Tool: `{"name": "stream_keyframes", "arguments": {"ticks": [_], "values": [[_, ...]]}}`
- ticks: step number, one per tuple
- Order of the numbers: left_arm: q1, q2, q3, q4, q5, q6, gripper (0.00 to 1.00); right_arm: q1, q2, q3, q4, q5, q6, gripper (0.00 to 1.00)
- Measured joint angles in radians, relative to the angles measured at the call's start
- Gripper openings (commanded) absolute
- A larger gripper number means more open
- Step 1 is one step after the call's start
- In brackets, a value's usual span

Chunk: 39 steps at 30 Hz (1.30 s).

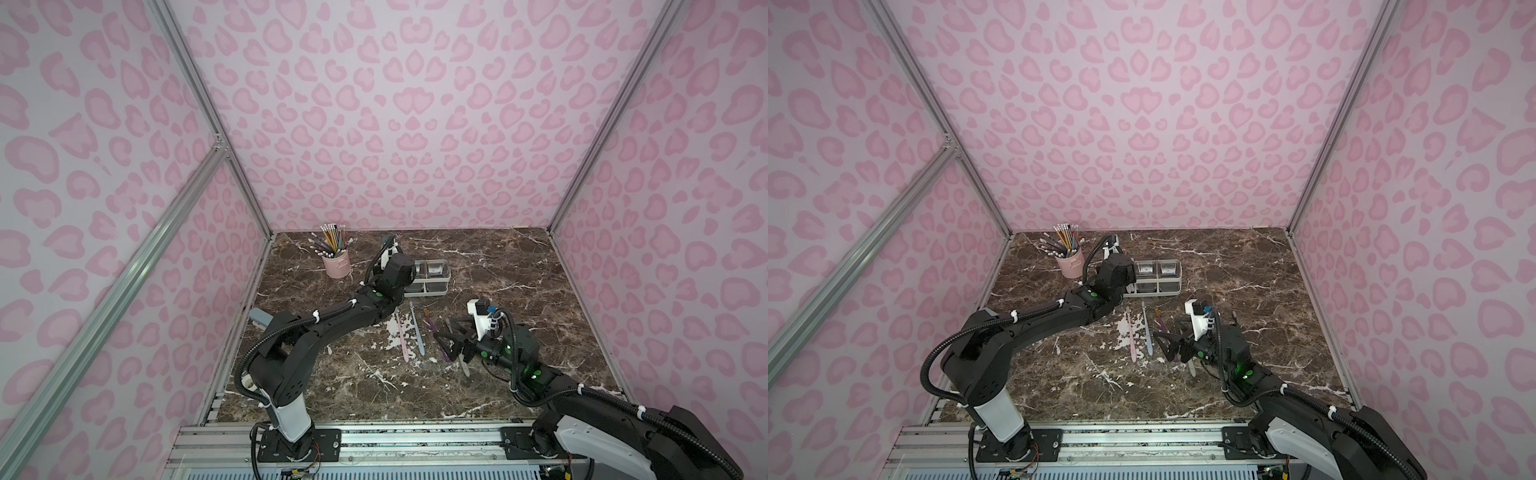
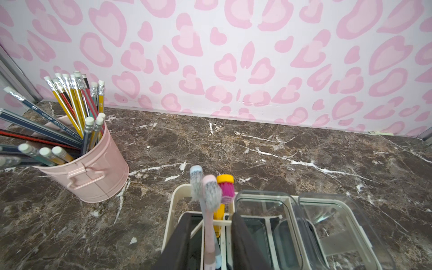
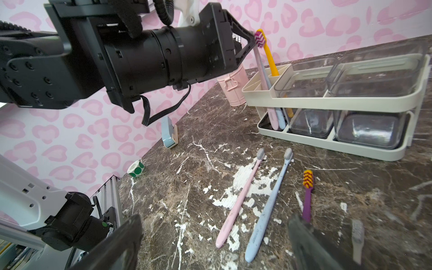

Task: Place the toothbrush into the toothbrush holder
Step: Place the toothbrush in the toothbrush holder, then pick up the toothbrush from the center of the board.

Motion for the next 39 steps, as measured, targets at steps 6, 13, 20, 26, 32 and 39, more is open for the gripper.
{"name": "stream_keyframes", "arguments": {"ticks": [6, 13, 20, 26, 32, 39], "values": [[0.000, -0.030, 0.011, -0.006, 0.001, 0.000, 0.34, 0.003, 0.000, 0.000, 0.000, 0.000, 0.000, 0.99], [0.000, -0.111, 0.024, -0.042, 0.016, -0.003, 0.47, 0.005, 0.021, 0.001, 0.005, -0.003, -0.001, 0.99], [0.000, -0.264, 0.039, -0.154, 0.039, -0.043, 0.64, 0.021, 0.109, 0.026, 0.006, -0.006, -0.008, 0.99], [0.000, -0.339, 0.032, -0.310, 0.100, -0.111, 0.66, 0.073, 0.150, 0.060, -0.011, 0.022, -0.023, 0.99], [0.000, -0.377, -0.061, -0.439, 0.210, -0.192, 0.67, 0.073, 0.051, 0.058, -0.058, 0.120, -0.034, 0.99], [-0.001, -0.283, -0.073, -0.527, 0.351, -0.266, 0.66, 0.001, -0.066, -0.005, -0.085, 0.259, -0.020, 0.99]]}}
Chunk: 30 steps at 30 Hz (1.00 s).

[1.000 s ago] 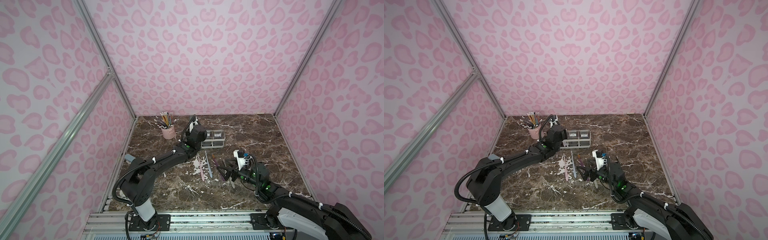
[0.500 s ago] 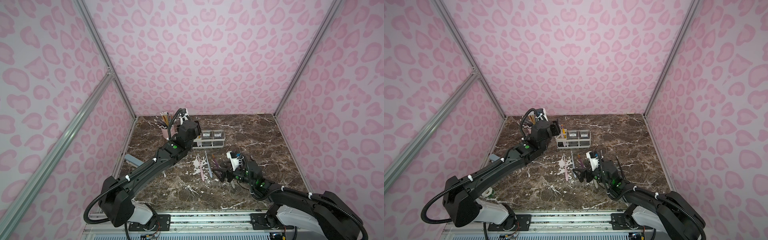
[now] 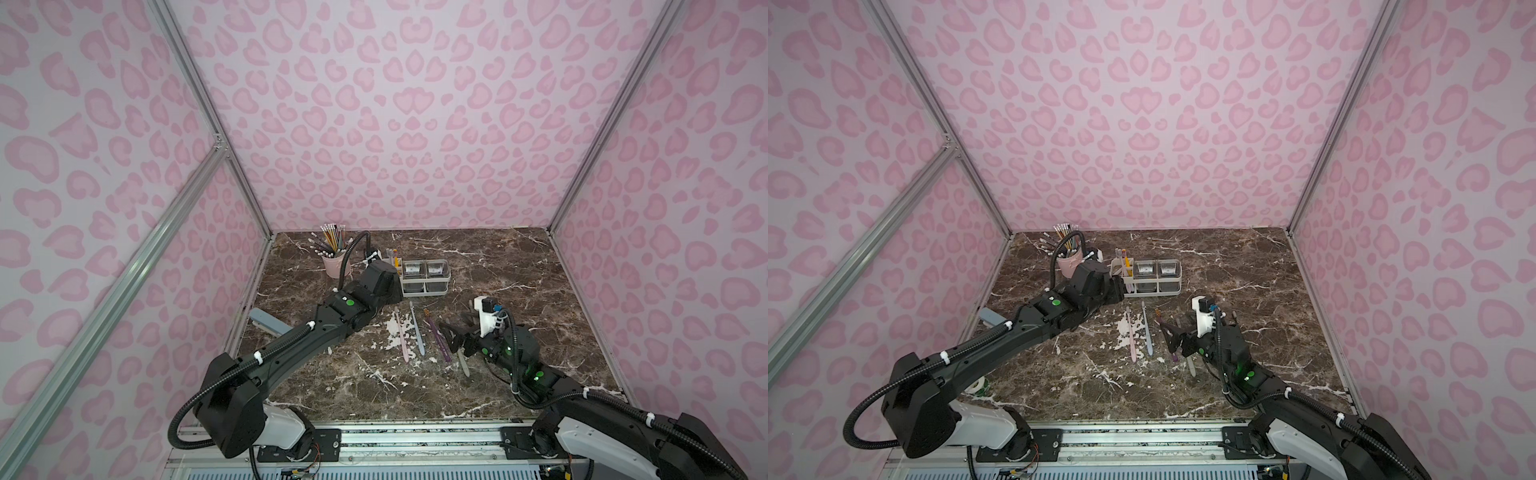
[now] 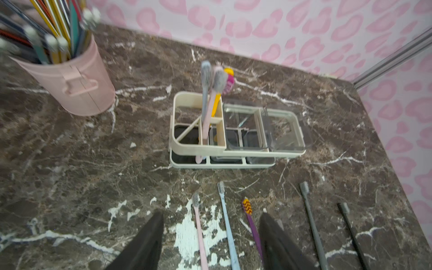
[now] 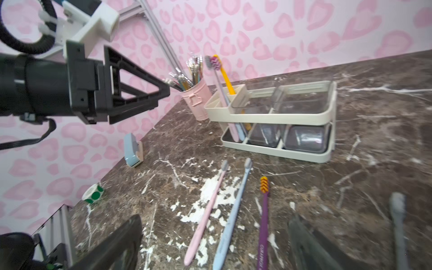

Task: Place the toothbrush into the toothbrush holder
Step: Pick up the toothbrush from the center of the board.

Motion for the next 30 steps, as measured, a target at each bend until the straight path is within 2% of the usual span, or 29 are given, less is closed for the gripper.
{"name": "stream_keyframes", "arguments": {"ticks": [8, 16, 22, 26, 30], "values": [[-0.029, 0.096, -0.024, -0.032, 0.081, -0.071, 0.65, -0.025, -0.045, -0.026, -0.021, 0.073, 0.024, 0.99], [-0.080, 0.228, -0.003, -0.033, 0.085, -0.120, 0.60, -0.027, -0.067, -0.028, -0.028, 0.092, 0.035, 0.99], [-0.079, 0.290, 0.019, -0.033, 0.024, -0.142, 0.53, -0.028, -0.084, -0.030, -0.029, 0.092, 0.035, 0.99], [-0.079, 0.327, 0.045, -0.029, -0.018, -0.145, 0.43, -0.028, -0.089, -0.031, -0.029, 0.087, 0.035, 0.99], [-0.079, 0.362, 0.051, -0.020, -0.047, -0.144, 0.40, -0.028, -0.091, -0.035, -0.030, 0.084, 0.035, 0.99]]}}
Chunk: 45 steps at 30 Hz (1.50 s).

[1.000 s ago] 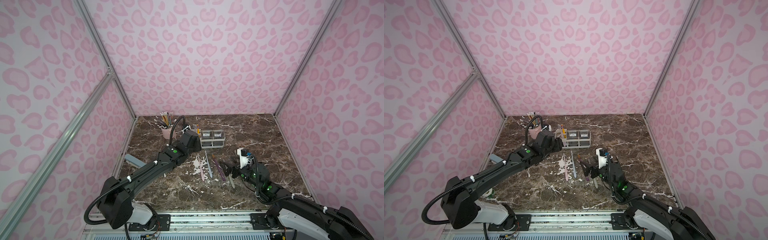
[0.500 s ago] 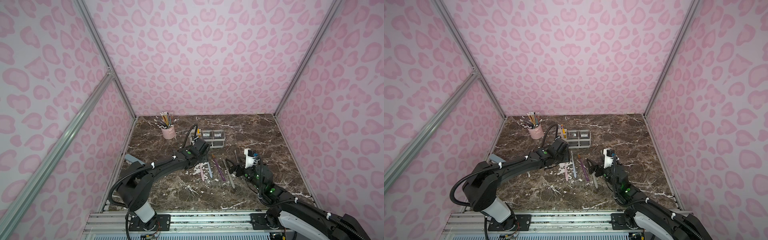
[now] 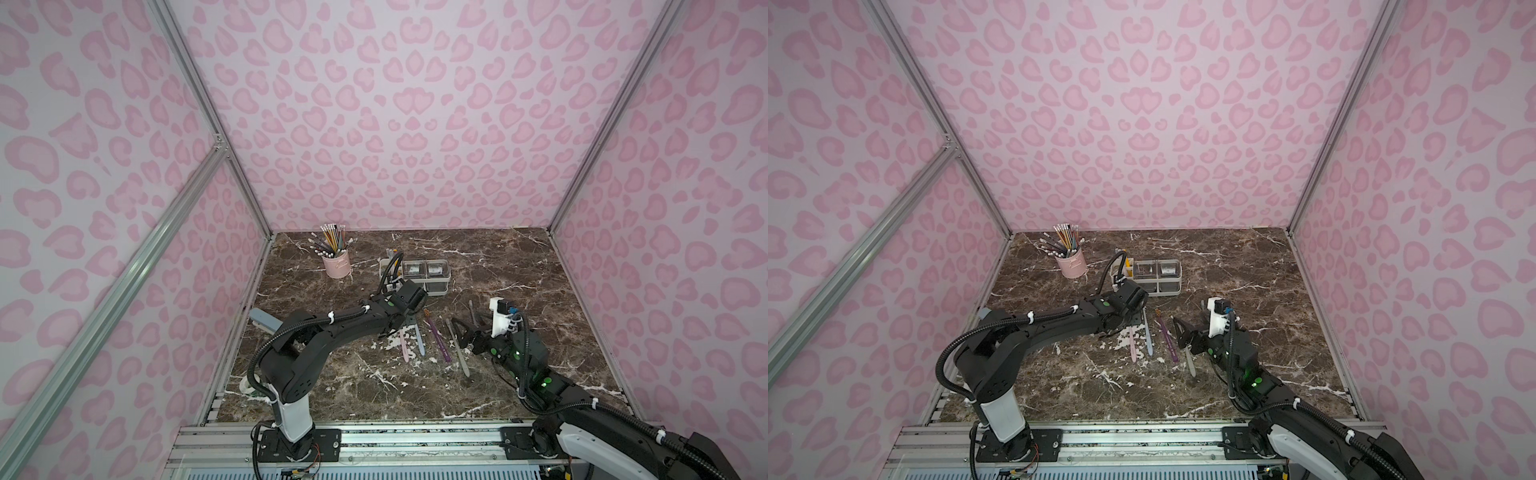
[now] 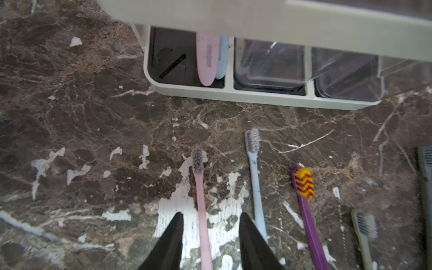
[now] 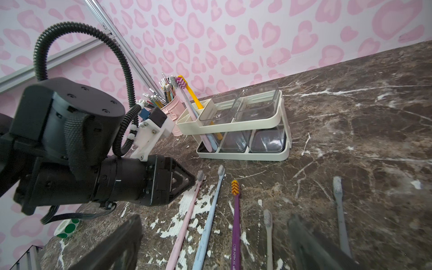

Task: Place the toothbrush into the toothbrush holder
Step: Pick up the toothbrush from the center of the board.

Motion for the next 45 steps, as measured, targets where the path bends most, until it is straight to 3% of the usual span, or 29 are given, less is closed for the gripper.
{"name": "stream_keyframes", "arguments": {"ticks": [16, 45], "values": [[0.017, 0.113, 0.027, 0.051, -0.082, 0.002, 0.37, 0.000, 0.001, 0.000, 0.002, -0.018, 0.000, 0.99], [0.038, 0.166, 0.058, 0.069, -0.106, 0.003, 0.10, 0.000, -0.019, -0.006, 0.002, -0.025, 0.004, 0.99]]}}
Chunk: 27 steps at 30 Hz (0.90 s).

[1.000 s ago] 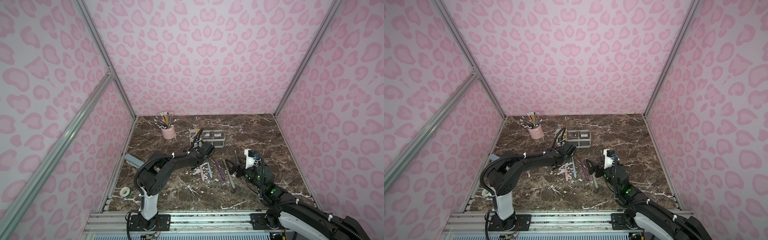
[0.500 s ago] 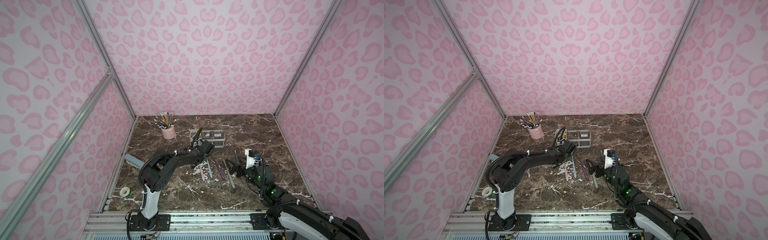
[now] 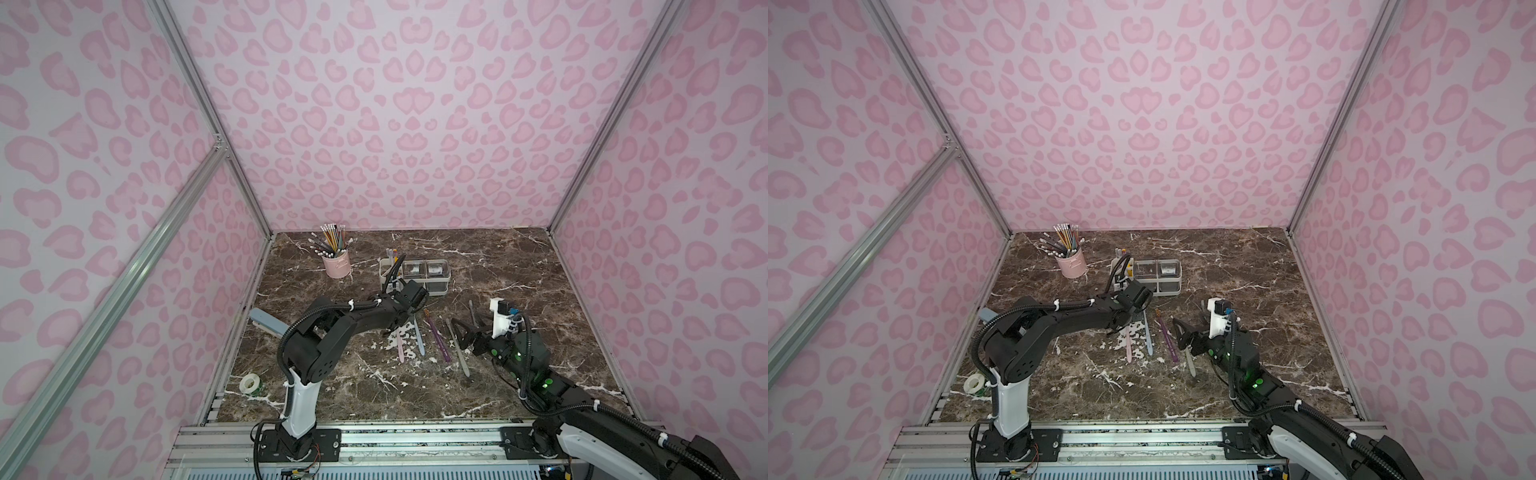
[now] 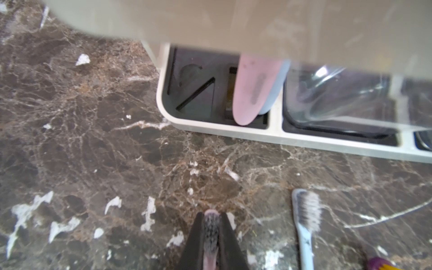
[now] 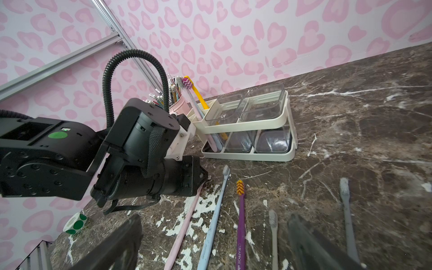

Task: Place the toothbrush into the toothbrush holder
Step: Pick up the toothbrush from the center of the board.

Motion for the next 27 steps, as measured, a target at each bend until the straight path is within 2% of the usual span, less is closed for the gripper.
{"name": "stream_keyframes", "arguments": {"ticks": [11, 17, 22, 27], "values": [[0.000, -0.041, -0.017, -0.008, 0.000, 0.000, 0.03, 0.000, 0.026, 0.000, 0.006, -0.024, 0.000, 0.99], [-0.004, -0.111, -0.053, -0.034, 0.004, 0.000, 0.02, 0.001, 0.079, 0.002, 0.024, -0.085, 0.000, 0.99], [-0.016, -0.185, -0.082, -0.050, 0.011, -0.006, 0.02, 0.015, 0.200, 0.038, 0.071, -0.195, 0.000, 0.99], [-0.035, -0.250, -0.094, -0.066, 0.016, -0.021, 0.03, 0.080, 0.375, 0.090, 0.129, -0.308, 0.014, 0.99]]}}
